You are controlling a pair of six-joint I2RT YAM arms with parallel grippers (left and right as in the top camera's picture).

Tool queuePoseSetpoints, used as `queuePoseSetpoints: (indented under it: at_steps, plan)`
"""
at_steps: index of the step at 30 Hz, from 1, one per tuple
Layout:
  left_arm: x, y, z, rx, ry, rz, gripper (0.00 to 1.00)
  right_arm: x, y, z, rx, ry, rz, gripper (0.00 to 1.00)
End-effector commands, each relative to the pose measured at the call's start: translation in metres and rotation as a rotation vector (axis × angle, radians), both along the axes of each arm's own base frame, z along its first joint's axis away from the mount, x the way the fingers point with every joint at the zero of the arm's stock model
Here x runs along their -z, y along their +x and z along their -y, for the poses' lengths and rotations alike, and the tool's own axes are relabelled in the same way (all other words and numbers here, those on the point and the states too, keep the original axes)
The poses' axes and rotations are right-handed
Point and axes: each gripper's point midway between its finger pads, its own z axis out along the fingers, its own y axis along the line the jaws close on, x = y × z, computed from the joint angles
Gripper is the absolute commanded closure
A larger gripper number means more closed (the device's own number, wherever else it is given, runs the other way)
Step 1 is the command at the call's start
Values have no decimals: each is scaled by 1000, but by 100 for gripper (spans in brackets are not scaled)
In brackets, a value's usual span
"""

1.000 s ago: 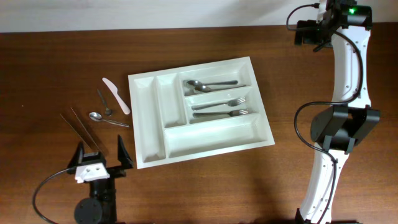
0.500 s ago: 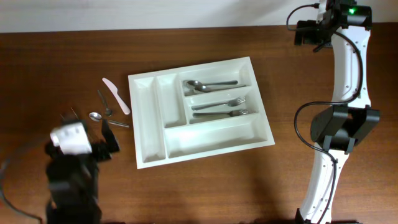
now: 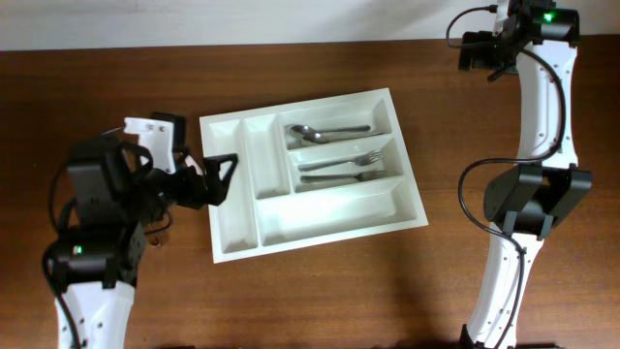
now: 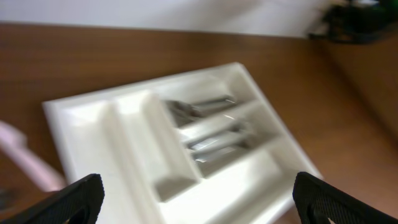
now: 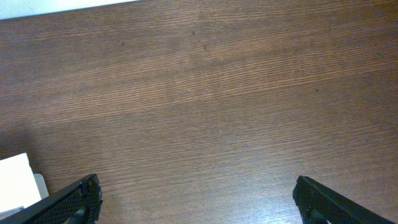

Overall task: Pack container
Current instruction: 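Move the left gripper over the long steel tongs left of the tray, then lower the left gripper and grasp the steel tongs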

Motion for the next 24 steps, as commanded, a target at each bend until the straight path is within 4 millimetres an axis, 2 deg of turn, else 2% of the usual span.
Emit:
queuePoseSetpoints:
  at_steps: [1,3,4,5,6,7,8,11,13,16,24]
  plan:
    - [-11,-7,25,142,-116,-8,8,-9,1,2,13,-13,21,1]
    - [-2,0,17,83,-100,-40,16,-9,1,2,13,-13,21,1]
    - [10,6,3,-17,-75,-92,16,-9,1,2,13,-13,21,1]
    - [22,11,-14,-141,-50,-152,16,-9,1,2,13,-13,21,1]
    - [39,13,-42,-332,-21,-238,15,-9,1,2,13,-13,21,1]
    - [61,6,-79,-593,3,-350,15,-9,1,2,13,-13,21,1]
    - [75,-4,-107,-780,16,-426,15,-9,1,2,13,-13,21,1]
    - [103,-28,-150,-1081,20,-575,15,-9,1,2,13,-13,21,1]
    - [119,-36,-166,-1183,1,-654,15,-9,1,2,13,-13,21,1]
    - [143,-39,-182,-1242,7,-741,15,-9,1,2,13,-13,21,1]
    - [215,-43,-209,-1316,43,-972,17,-9,1,2,13,-13,21,1]
